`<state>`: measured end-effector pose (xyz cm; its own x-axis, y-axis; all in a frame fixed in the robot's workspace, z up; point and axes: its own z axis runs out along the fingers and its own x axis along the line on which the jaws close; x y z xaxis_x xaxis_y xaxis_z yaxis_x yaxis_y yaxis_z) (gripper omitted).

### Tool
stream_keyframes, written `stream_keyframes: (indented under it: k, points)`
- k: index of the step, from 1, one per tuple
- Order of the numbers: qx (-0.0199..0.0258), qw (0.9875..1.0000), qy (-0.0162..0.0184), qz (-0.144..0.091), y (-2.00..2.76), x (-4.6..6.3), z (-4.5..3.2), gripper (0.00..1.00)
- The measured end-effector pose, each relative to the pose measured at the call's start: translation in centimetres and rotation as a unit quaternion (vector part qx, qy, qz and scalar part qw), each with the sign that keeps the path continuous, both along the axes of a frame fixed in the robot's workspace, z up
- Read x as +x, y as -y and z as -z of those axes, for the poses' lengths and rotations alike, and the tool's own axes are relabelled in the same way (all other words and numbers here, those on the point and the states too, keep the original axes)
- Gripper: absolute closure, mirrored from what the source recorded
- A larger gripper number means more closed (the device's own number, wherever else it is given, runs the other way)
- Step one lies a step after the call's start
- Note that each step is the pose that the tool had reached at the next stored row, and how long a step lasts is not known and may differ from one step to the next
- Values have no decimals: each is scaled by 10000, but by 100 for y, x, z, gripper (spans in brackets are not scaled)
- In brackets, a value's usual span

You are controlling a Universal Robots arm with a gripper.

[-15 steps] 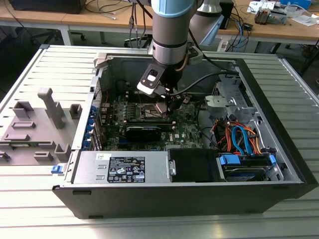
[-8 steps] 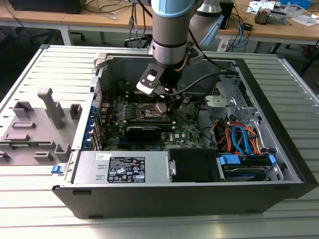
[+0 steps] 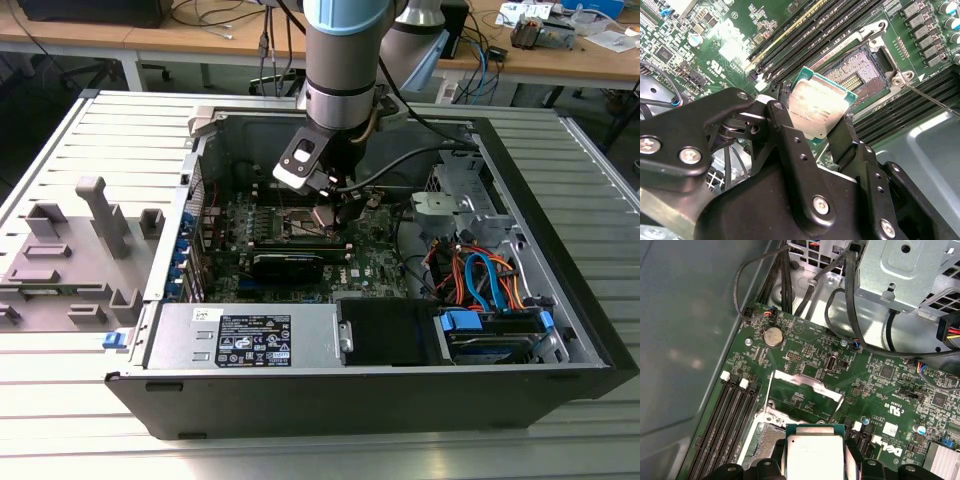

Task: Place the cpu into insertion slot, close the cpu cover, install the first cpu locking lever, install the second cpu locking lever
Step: 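Place the cpu into insertion slot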

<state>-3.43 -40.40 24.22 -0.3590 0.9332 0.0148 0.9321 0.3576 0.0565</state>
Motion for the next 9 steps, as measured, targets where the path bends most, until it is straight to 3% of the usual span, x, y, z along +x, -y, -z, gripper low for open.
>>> stream_keyframes:
  k: [9]
  points:
    - [0, 10000, 0, 85, 0, 0, 0, 45]
